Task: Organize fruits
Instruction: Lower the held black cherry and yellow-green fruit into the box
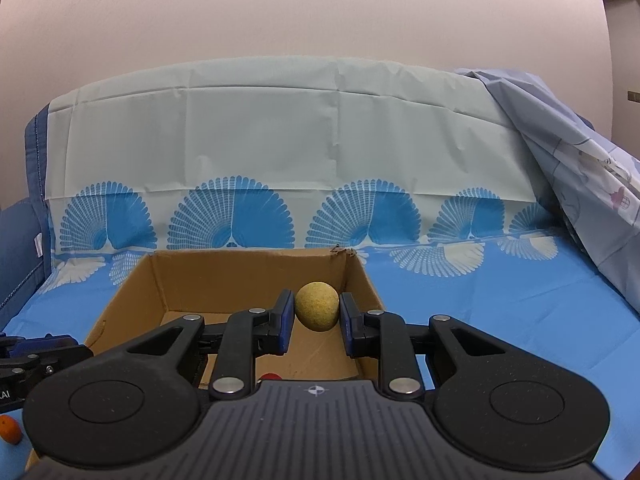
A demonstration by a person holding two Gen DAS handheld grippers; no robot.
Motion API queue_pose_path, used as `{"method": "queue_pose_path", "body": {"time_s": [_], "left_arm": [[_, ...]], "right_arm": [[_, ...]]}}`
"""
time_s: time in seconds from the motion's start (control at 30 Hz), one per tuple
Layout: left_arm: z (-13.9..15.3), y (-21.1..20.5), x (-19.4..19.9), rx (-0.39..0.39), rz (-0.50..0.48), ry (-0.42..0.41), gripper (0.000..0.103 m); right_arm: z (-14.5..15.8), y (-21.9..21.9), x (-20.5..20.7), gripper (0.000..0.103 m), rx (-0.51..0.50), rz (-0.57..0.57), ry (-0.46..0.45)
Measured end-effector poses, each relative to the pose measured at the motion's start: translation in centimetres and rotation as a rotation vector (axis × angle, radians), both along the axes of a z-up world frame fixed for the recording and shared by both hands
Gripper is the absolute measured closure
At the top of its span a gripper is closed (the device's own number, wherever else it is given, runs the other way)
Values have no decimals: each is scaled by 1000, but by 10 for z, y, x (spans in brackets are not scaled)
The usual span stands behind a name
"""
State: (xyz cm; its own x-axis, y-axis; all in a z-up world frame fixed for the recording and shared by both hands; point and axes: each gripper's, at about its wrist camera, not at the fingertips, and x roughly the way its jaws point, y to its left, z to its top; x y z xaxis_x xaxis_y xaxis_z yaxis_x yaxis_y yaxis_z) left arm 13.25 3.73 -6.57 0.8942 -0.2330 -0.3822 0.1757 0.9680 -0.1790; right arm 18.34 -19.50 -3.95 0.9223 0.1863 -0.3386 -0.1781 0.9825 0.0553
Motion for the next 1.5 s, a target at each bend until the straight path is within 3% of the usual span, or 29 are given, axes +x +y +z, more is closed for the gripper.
{"method": "queue_pose_path", "body": {"time_s": [0.63,1.5], "left_arm": [[-9,-20,1,67,-56,3,77],[-15,-29,8,88,-70,24,76]], "right_arm": [[-3,6,2,78,-27,18,6],[-6,16,7,78,-42,40,11]]}}
